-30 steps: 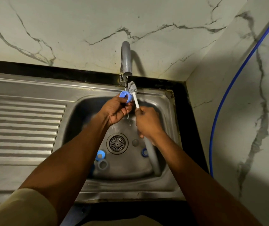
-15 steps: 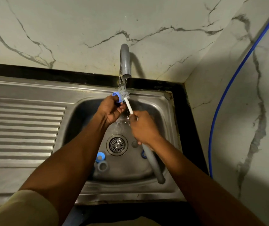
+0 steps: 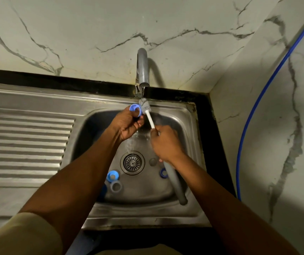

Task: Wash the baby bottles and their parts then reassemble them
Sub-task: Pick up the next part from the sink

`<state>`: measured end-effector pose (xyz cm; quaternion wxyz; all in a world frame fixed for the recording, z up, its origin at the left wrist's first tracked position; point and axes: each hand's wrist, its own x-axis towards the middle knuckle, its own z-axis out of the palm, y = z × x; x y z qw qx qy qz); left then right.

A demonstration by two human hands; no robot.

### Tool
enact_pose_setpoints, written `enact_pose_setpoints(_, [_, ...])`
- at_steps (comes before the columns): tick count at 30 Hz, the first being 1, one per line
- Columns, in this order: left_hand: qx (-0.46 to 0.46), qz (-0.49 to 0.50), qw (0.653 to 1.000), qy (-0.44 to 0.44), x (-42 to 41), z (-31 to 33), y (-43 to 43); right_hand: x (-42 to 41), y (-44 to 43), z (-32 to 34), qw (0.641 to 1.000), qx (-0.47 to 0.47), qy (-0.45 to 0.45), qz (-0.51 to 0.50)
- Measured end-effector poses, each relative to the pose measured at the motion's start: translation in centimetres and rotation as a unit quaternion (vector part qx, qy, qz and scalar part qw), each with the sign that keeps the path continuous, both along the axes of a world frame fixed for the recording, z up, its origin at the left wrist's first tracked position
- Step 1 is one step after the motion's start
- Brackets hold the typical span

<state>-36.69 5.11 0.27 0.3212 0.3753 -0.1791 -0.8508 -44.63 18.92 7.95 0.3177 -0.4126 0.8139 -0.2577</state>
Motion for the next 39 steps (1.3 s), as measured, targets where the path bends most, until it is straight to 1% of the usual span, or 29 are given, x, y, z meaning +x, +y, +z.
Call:
enact_pose_setpoints(2, [-0.01, -0.027, 1.0, -0.009, -0.5, 0.1, 0.7, -0.6, -1.1, 0.1, 0.999, 0.008, -0.009, -0.034])
enact_pose_setpoints(3, [-0.001, -0.02, 1.0, -0.013, -0.7, 0.2, 0.7, -0.7, -1.3, 0.2, 0.999, 0.008, -0.01, -0.034])
enact_pose_setpoints(6, [0.037, 0.022, 0.998, -0.039, -0.5, 0.4, -0.6, 0.1, 0.2, 0.1, 0.999, 0.004, 0.022, 0.027])
enact_pose_setpoints(8, [0.026, 0.029, 0.998, -0.046, -0.2, 0.3, -0.9, 0.6, 1.2, 0.2, 0.999, -0.001, 0.029, 0.045])
enact_pose_setpoints(10, [-0.01, 0.0, 0.999, -0.043, 0.1, 0.3, -0.2, 0.4, 0.7, 0.3, 0.999, -0.003, 0.03, 0.037])
enact_pose_setpoints(13, [-0.068, -0.097, 0.992, -0.039, -0.3, 0.4, 1.3, -0.2, -1.3, 0.1, 1.0, 0.001, 0.023, 0.002])
enact_pose_setpoints(14, [-0.074, -0.098, 0.992, -0.036, -0.5, 0.4, 1.4, -0.1, -1.6, 0.2, 1.0, 0.001, 0.022, 0.001])
enact_pose_setpoints(16, [-0.041, -0.045, 0.998, -0.029, -0.5, 0.2, 0.7, 0.3, -1.3, -0.1, 0.999, -0.004, 0.03, 0.014])
enact_pose_setpoints(18, [0.032, 0.018, 0.999, -0.01, 0.0, -0.3, -0.5, 0.6, 0.1, -0.1, 0.999, -0.006, 0.031, 0.029])
enact_pose_setpoints(19, [0.05, 0.034, 0.998, -0.009, 0.4, -0.4, -0.8, 0.7, 0.8, 0.0, 0.999, -0.001, 0.019, 0.031])
enact_pose_setpoints(20, [0.045, 0.029, 0.998, -0.014, 0.7, -0.2, -1.0, 0.5, 1.2, -0.1, 0.999, 0.002, 0.009, 0.03])
enact_pose_setpoints(23, [-0.036, -0.064, 0.996, -0.056, 0.1, 0.6, -0.4, -0.1, 0.0, 0.0, 1.0, -0.022, 0.01, -0.001])
enact_pose_setpoints(24, [-0.044, -0.076, 0.995, -0.057, -0.3, 1.0, -0.1, -0.3, -0.8, 0.1, 0.999, -0.029, 0.001, -0.016])
enact_pose_setpoints(26, [-0.04, -0.063, 0.996, -0.057, -0.8, 1.4, -0.3, -0.5, -1.2, 0.5, 1.0, -0.021, -0.002, -0.018])
enact_pose_setpoints(29, [-0.01, 0.015, 0.997, -0.077, -0.1, 0.3, -2.0, 0.0, 0.8, 0.6, 0.999, 0.004, 0.024, 0.043])
enact_pose_setpoints(30, [-0.014, 0.016, 0.996, -0.084, 0.2, -0.1, -2.3, 0.2, 1.3, 0.6, 0.998, 0.007, 0.027, 0.053])
enact_pose_setpoints(31, [-0.034, -0.009, 0.995, -0.097, 0.4, -0.2, -2.2, 0.2, 1.2, 0.5, 0.998, 0.006, 0.029, 0.049])
enact_pose_setpoints(34, [-0.105, -0.13, 0.98, -0.109, -0.3, 0.1, -0.3, -0.5, -0.7, 0.5, 1.0, -0.002, 0.02, -0.009])
enact_pose_setpoints(35, [-0.104, -0.133, 0.979, -0.113, -0.7, 0.2, 0.1, -0.7, -1.3, 0.6, 1.0, 0.0, 0.018, -0.013])
enact_pose_setpoints(37, [-0.077, -0.086, 0.986, -0.118, -0.9, 0.2, 0.0, -0.4, -1.5, 0.7, 1.0, 0.002, 0.024, 0.008])
enact_pose_setpoints(39, [-0.013, -0.02, 0.994, -0.107, -0.3, -0.1, -0.8, 0.1, -0.3, 0.9, 0.998, 0.01, 0.036, 0.047])
